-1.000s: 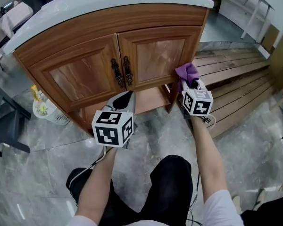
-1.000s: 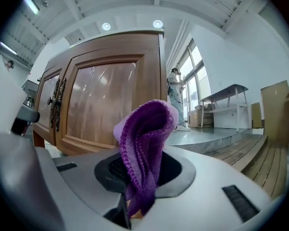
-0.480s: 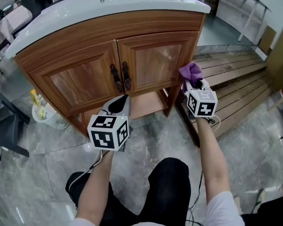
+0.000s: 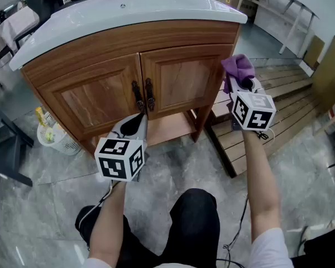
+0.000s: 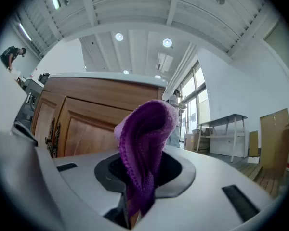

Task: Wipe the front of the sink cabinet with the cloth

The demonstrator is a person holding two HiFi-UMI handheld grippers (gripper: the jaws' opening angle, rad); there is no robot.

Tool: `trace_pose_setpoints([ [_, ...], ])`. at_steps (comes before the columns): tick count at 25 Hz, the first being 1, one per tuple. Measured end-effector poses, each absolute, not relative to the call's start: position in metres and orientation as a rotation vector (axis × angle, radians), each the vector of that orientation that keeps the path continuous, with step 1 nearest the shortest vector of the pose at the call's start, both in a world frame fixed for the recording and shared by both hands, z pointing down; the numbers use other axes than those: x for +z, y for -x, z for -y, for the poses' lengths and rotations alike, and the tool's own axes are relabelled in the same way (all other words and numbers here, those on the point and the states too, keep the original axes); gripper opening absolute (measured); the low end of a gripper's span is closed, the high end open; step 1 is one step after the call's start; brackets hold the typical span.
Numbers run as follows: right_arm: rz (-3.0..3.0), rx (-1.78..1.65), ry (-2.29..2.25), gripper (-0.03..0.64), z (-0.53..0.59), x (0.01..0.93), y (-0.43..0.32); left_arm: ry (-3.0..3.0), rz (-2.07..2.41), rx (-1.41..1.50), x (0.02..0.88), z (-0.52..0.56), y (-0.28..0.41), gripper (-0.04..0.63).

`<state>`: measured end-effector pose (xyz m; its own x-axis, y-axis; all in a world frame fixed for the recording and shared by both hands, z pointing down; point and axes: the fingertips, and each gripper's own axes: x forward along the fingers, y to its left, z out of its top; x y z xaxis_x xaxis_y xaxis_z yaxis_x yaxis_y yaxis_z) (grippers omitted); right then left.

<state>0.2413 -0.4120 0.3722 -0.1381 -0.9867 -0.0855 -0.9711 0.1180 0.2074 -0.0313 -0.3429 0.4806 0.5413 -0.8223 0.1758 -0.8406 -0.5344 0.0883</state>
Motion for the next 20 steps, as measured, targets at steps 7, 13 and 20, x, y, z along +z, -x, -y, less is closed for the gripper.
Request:
trace_pose_setpoints([
  [7, 2.301, -0.401, -2.109, 0.084, 0.411, 0.307, -0.238, -2.588, 1.467, 0.155, 0.474, 0.345, 0.054, 0.006],
  [13, 2.29, -0.378, -2.097, 0.084, 0.424, 0.302, -0.222, -2.568, 1.499, 0.138, 0.471, 0.345, 0.067, 0.006],
  [20, 2.349, -0.392, -2.02, 0.084, 0.423, 0.317, -0.188, -2.578, 1.505, 0.141, 0.468, 0.343, 0.064, 0.006],
])
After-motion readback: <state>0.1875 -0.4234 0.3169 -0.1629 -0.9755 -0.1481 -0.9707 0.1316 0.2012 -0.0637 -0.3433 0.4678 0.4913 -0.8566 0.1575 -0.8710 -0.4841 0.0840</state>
